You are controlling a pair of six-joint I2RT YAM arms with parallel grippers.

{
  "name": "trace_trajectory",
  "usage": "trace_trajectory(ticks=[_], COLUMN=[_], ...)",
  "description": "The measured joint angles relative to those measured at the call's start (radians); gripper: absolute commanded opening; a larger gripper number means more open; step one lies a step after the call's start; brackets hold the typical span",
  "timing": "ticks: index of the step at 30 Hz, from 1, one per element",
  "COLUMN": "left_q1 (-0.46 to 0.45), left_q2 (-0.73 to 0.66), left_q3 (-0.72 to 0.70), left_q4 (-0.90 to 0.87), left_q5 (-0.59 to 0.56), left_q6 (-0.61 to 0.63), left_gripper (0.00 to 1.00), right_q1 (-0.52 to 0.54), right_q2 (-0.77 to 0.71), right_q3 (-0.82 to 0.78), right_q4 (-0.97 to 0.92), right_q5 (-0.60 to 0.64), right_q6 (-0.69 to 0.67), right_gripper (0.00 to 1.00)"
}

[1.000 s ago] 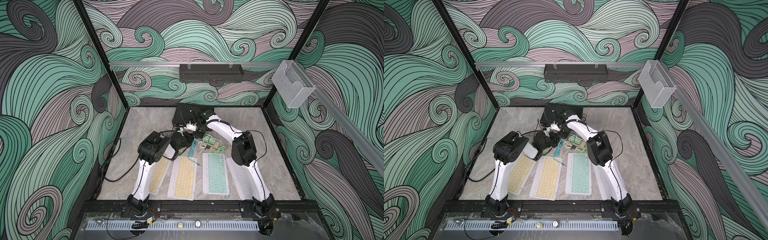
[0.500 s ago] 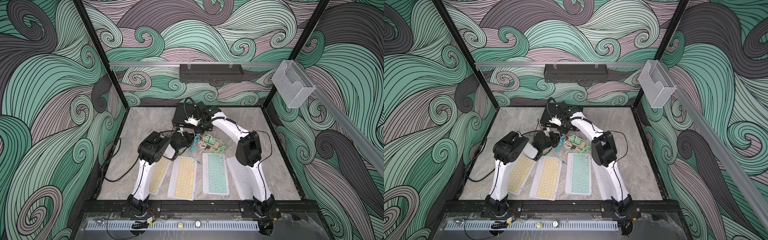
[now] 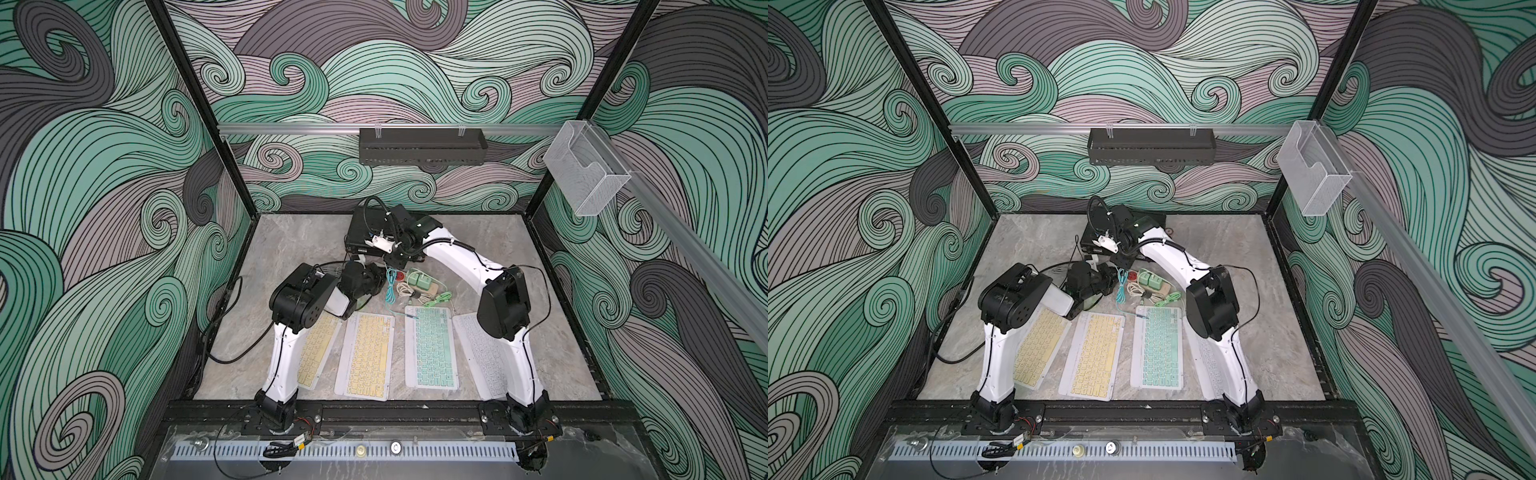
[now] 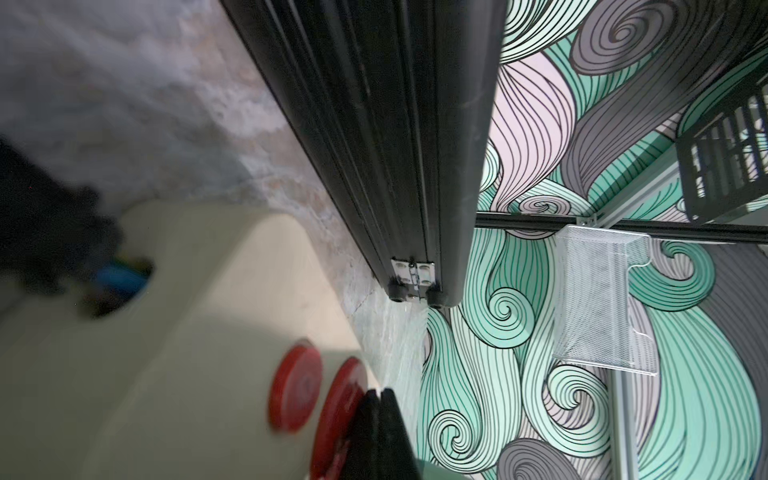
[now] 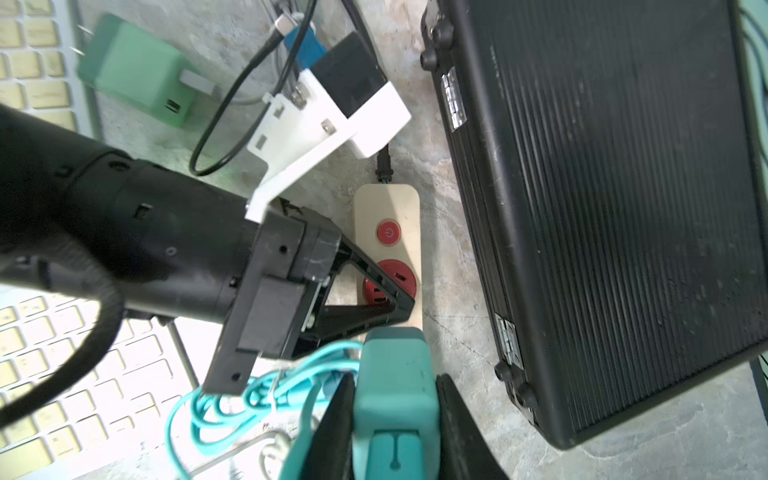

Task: Unplug the wireless keyboard
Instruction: Remove the plug from the socket, then place the plug at the center of the board.

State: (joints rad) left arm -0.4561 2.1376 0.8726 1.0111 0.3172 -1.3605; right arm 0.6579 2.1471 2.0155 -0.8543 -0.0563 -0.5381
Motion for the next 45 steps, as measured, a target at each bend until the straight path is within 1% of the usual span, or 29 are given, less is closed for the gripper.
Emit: trace_trajectory(ticks=[5, 8, 11, 15, 20, 22, 24, 27, 30, 33, 35, 38, 41, 45], left_q1=[0.002, 0.009, 0.028, 0.052, 0.055, 0.055, 0.051, 0.037, 0.018, 0.005, -0.001, -0.006, -0.006, -0.006], left_q2=[-0.127, -0.243, -0.41, -0.685, -0.999, -1.084, -1.131, -1.139, -1.102, -1.068, -1.069, -1.099, -1.162, -1.223], left_q3=[-0.046, -0.071, -0.108, -0.155, -0.265, -0.306, -0.323, -0.333, -0.335, -0.335, -0.335, -0.339, -0.365, -0.392], left_q4=[-0.183, -0.335, -0.455, -0.615, -0.715, -0.74, -0.749, -0.721, -0.692, -0.69, -0.694, -0.705, -0.712, -0.743], left_q5=[-0.022, -0.033, -0.064, -0.161, -0.294, -0.317, -0.318, -0.306, -0.282, -0.268, -0.273, -0.325, -0.408, -0.523], left_q6=[0.071, 0.124, 0.177, 0.293, 0.461, 0.532, 0.617, 0.713, 0.792, 0.84, 0.859, 0.863, 0.858, 0.832], left_gripper=[0.14, 0.17, 0.19, 0.2, 0.29, 0.34, 0.4, 0.47, 0.51, 0.55, 0.56, 0.57, 0.57, 0.57], right_q1=[0.003, 0.005, 0.006, 0.019, 0.074, 0.101, 0.131, 0.16, 0.167, 0.167, 0.166, 0.169, 0.18, 0.207], right_q2=[-0.155, -0.249, -0.319, -0.352, -0.373, -0.373, -0.373, -0.373, -0.371, -0.348, -0.322, -0.291, -0.264, -0.196], right_q3=[-0.118, -0.196, -0.266, -0.297, -0.344, -0.354, -0.355, -0.354, -0.341, -0.281, -0.23, -0.198, -0.19, -0.12], right_q4=[0.11, 0.193, 0.266, 0.321, 0.377, 0.386, 0.388, 0.397, 0.387, 0.356, 0.334, 0.317, 0.301, 0.272], right_q5=[-0.009, -0.011, -0.01, 0.016, 0.089, 0.122, 0.164, 0.208, 0.242, 0.273, 0.286, 0.291, 0.293, 0.293], right_q6=[0.046, 0.077, 0.107, 0.161, 0.225, 0.247, 0.27, 0.295, 0.319, 0.336, 0.344, 0.358, 0.371, 0.39], right_gripper=[0.0, 0.0, 0.0, 0.0, 0.0, 0.0, 0.0, 0.0, 0.0, 0.0, 0.0, 0.0, 0.0, 0.0])
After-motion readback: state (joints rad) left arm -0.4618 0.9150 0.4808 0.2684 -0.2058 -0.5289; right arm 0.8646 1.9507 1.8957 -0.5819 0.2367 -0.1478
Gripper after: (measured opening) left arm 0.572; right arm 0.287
